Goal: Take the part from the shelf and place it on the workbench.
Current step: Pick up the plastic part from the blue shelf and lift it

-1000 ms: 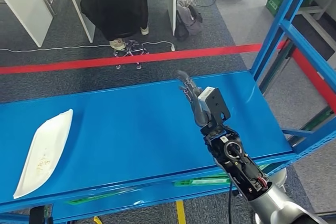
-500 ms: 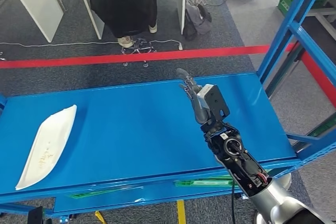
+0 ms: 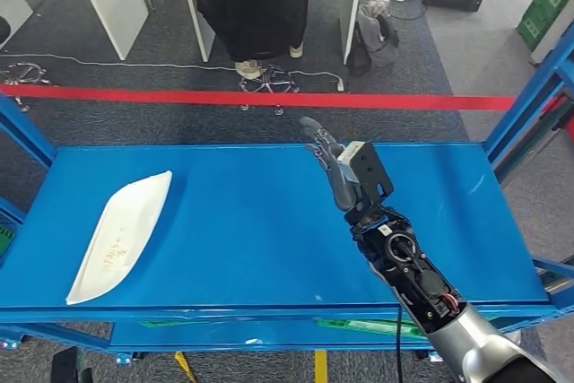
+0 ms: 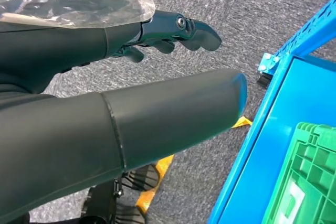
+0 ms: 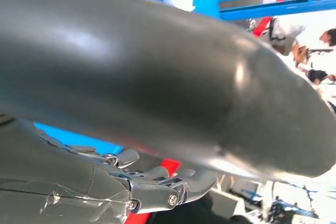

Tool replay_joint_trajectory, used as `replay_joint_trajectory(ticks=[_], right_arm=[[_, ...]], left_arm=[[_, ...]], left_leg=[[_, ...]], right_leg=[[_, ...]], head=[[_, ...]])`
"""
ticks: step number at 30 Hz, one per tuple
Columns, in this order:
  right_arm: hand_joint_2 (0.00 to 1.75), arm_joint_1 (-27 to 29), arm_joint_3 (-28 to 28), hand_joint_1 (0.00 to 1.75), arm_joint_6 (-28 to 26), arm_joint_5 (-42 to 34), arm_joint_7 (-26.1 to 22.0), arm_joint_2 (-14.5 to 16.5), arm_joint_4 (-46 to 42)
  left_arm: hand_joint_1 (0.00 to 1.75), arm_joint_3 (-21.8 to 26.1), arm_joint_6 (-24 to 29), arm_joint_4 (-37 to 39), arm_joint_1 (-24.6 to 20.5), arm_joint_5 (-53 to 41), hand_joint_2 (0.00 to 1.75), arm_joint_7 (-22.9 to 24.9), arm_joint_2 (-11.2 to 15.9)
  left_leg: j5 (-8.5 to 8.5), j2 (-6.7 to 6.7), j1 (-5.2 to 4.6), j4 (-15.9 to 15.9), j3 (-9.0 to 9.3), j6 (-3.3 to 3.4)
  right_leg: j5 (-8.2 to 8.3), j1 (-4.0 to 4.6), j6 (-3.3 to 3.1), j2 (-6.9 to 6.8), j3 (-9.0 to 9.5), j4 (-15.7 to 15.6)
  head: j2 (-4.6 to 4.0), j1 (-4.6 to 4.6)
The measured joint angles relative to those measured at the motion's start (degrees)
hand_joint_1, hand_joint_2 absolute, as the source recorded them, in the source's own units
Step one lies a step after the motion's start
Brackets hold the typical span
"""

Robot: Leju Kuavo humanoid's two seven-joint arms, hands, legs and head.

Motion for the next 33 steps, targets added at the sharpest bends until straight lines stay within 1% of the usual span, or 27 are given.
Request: replay_joint_trajectory(ticks=[1,2,4,5,6,7,9,10,11,12,14,15,16,17,19,21,22,24,25,26,27,28,29,30,31,32,33], right_arm=[[0.0,-0.3,0.1,0.0,0.1,0.0,0.0,0.0,0.2],[0.0,-0.5,0.1,0.0,0.3,-0.1,0.0,-0.1,0.5],[0.0,-0.9,0.2,0.0,0.6,-0.3,0.0,-0.2,0.7],[0.0,-1.1,0.2,0.0,0.7,-0.4,0.0,-0.2,0.8],[0.0,-1.3,0.2,0.0,0.8,-0.5,0.0,-0.2,0.9],[0.0,-1.5,0.2,0.0,0.9,-0.6,0.0,-0.2,1.0],[0.0,-1.6,0.3,0.0,1.1,-0.6,0.0,-0.2,1.3],[0.0,-1.6,0.3,0.0,1.2,-0.7,0.0,-0.2,1.5],[0.0,-1.6,0.4,0.0,1.3,-0.9,0.0,-0.2,1.7],[0.0,-1.7,0.5,0.0,1.4,-1.1,-0.1,-0.2,1.8],[0.0,-2.0,0.6,0.0,1.7,-1.5,-0.2,-0.2,2.1],[0.0,-2.3,0.6,0.0,1.8,-1.6,-0.3,-0.2,2.3],[0.0,-2.5,0.7,0.0,1.9,-1.8,-0.4,-0.2,2.5],[0.0,-2.7,0.7,0.0,2.1,-1.9,-0.4,-0.2,2.6],[0.0,-3.0,0.9,0.0,2.3,-2.1,-0.5,-0.2,3.0],[0.0,-3.2,1.2,0.0,2.4,-2.2,-0.5,-0.2,3.1],[0.0,-3.3,1.3,0.0,2.5,-2.3,-0.5,-0.3,3.2],[0.0,-3.3,1.6,0.0,2.5,-2.4,-0.3,-0.4,3.5],[0.0,-3.3,1.7,0.0,2.6,-2.5,-0.2,-0.5,3.7],[0.0,-3.3,1.8,0.0,2.6,-2.5,-0.1,-0.5,3.8],[0.0,-3.4,1.9,0.0,2.6,-2.5,0.0,-0.6,4.0],[0.0,-3.5,2.0,0.0,2.7,-2.5,0.1,-0.7,4.0],[0.0,-3.7,2.1,0.0,2.7,-2.5,0.1,-0.7,4.1],[0.0,-3.9,2.2,0.0,2.7,-2.5,0.1,-0.8,4.2],[0.0,-4.0,2.4,0.0,2.8,-2.5,0.1,-0.8,4.3],[0.0,-4.1,2.5,0.0,2.8,-2.5,0.1,-0.8,4.4],[0.0,-4.2,2.6,0.0,2.8,-2.5,0.1,-0.8,4.5]], left_arm=[[0.0,0.0,0.0,0.0,0.0,0.0,0.0,0.0,0.0],[0.0,0.0,0.0,0.0,0.0,0.1,0.0,-0.1,0.0],[0.0,0.0,0.0,0.0,0.1,0.1,0.0,-0.1,0.0],[0.0,0.0,0.0,0.0,0.1,0.1,0.0,-0.1,0.0],[0.0,0.0,0.0,0.0,0.1,0.1,0.0,-0.1,0.0],[0.0,0.0,0.1,0.0,0.1,0.1,0.0,-0.1,0.0],[0.0,0.0,0.1,0.0,0.0,0.1,0.0,0.0,0.1],[0.0,0.0,0.1,0.0,0.1,0.2,0.0,0.0,0.0],[0.0,0.0,0.1,0.0,0.2,0.3,0.0,0.0,0.0],[0.0,0.0,0.1,0.0,0.2,0.4,0.0,0.0,0.0],[0.0,0.0,0.1,0.0,0.1,0.7,0.0,0.0,0.0],[0.0,0.0,0.1,0.0,0.1,0.8,0.0,-0.1,0.1],[0.0,0.0,0.1,0.0,0.0,0.9,0.0,-0.1,0.2],[0.0,0.0,0.1,0.0,0.0,1.0,0.0,-0.1,0.2],[0.0,0.0,0.2,0.0,0.1,1.1,0.0,-0.1,0.2],[0.0,0.0,0.3,0.0,0.2,1.3,0.0,-0.2,0.2],[0.0,0.0,0.3,0.0,0.2,1.3,0.0,-0.2,0.2],[0.0,0.0,0.4,0.0,0.2,1.4,0.0,-0.2,0.2],[0.0,0.0,0.4,0.0,0.3,1.4,0.0,-0.3,0.2],[0.0,0.0,0.5,0.0,0.4,1.4,0.0,-0.3,0.2],[0.0,0.0,0.5,0.0,0.4,1.4,0.0,-0.3,0.2],[0.0,0.0,0.6,0.0,0.4,1.4,0.0,-0.3,0.2],[0.0,0.0,0.6,0.0,0.4,1.4,0.0,-0.3,0.1],[0.0,0.0,0.6,0.0,0.4,1.4,0.0,-0.3,0.0],[0.0,0.0,0.7,0.0,0.4,1.4,0.0,-0.3,0.0],[0.0,0.0,0.7,0.0,0.4,1.4,0.0,-0.3,0.0],[0.0,0.0,0.8,0.0,0.4,1.4,0.0,-0.3,0.0]], left_leg=[[0.0,-0.26,-0.02,0.2,-0.23,-0.25],[0.11,-0.53,-0.03,0.2,-0.45,-0.53],[0.06,-0.77,0.07,0.4,-0.67,-1.08],[-0.57,-0.38,0.07,1.4,-1.09,-1.38],[-1.8,0.26,0.1,3.6,-2.12,-1.69],[-3.53,1.07,0.21,7.1,-3.81,-2.0],[-6.67,2.02,0.45,15.2,-8.04,-2.47],[-7.09,2.2,0.54,17.5,-9.36,-2.57],[-6.45,2.3,0.6,17.6,-9.55,-2.58],[-4.77,2.43,0.63,15.0,-8.4,-2.51],[-1.02,3.31,0.49,6.3,-3.97,-2.12],[0.14,3.71,0.32,2.7,-2.17,-1.82],[0.55,4.0,0.14,0.7,-1.2,-1.53],[0.46,4.02,-0.04,0.0,-0.96,-1.28],[0.62,3.45,0.08,-0.1,-0.93,-0.73],[0.79,3.04,0.36,-0.6,-0.61,-0.1],[0.83,2.84,0.45,-0.7,-0.47,0.15],[0.78,2.33,0.37,-0.7,-0.42,0.43],[0.75,2.01,0.33,-0.7,-0.38,0.47],[0.71,1.66,0.3,-0.6,-0.32,0.49],[0.66,1.28,0.29,-0.6,-0.22,0.46],[0.57,0.9,0.3,-0.5,-0.1,0.37],[0.47,0.56,0.29,-0.4,-0.05,0.24],[0.38,0.24,0.23,-0.2,-0.16,0.06],[0.39,-0.04,0.21,-0.1,-0.36,-0.2],[0.48,-0.29,0.21,0.0,-0.62,-0.46],[0.62,-0.56,0.21,0.0,-0.81,-0.75]], right_leg=[[0.18,0.0,-0.16,0.41,0.71,-1.5],[-0.04,0.09,-0.36,0.5,1.01,-1.8],[0.15,0.03,-0.95,-0.01,1.27,-2.2],[0.27,-0.06,-1.3,-0.31,1.41,-2.3],[0.37,-0.16,-1.62,-0.64,1.53,-2.5],[0.4,-0.17,-1.84,-0.99,1.6,-2.6],[0.35,-0.08,-2.08,-1.66,1.55,-2.6],[0.31,-0.05,-2.1,-1.99,1.55,-2.6],[0.29,-0.04,-2.1,-2.3,1.56,-2.6],[0.25,-0.03,-2.07,-2.59,1.62,-2.6],[0.08,0.09,-1.83,-3.07,1.77,-2.6],[-0.01,0.21,-1.61,-3.25,1.82,-2.6],[-0.09,0.33,-1.34,-3.39,1.84,-2.6],[-0.15,0.45,-1.08,-3.54,1.87,-2.7],[-0.38,0.43,-0.48,-3.82,1.91,-2.8],[-2.13,0.36,-0.07,-3.26,0.95,-0.5],[-3.81,0.3,0.03,-2.76,-0.43,2.6],[-7.26,0.3,0.19,-2.03,-4.23,10.8],[-8.01,0.31,0.25,-1.88,-5.78,13.8],[-7.51,0.31,0.25,-1.8,-6.3,14.5],[-5.9,0.3,0.19,-1.76,-5.66,12.8],[-3.53,0.29,0.08,-1.58,-4.02,8.9],[-1.56,0.23,-0.08,-0.98,-2.13,4.7],[-0.26,0.18,-0.2,-0.35,-0.45,1.1],[0.38,0.15,-0.32,0.22,0.64,-1.3],[0.28,0.18,-0.44,0.61,1.04,-2.2],[0.32,0.26,-0.58,0.52,1.18,-2.4]], head=[[0.0,-0.07],[0.0,-0.15],[0.01,-0.19],[0.01,-0.33],[0.01,-0.5],[0.0,-0.68],[0.0,-0.91],[0.0,-0.93],[0.01,-0.97],[0.01,-0.98],[0.01,-1.05],[0.01,-1.02],[0.01,-0.96],[0.0,-0.89],[0.0,-0.75],[0.0,-0.62],[0.0,-0.47],[0.0,-0.18],[0.0,-0.11],[0.0,-0.08],[0.0,-0.03],[0.01,0.04],[0.01,0.1],[0.01,0.08],[0.01,0.05],[0.01,0.0],[0.01,-0.08]])
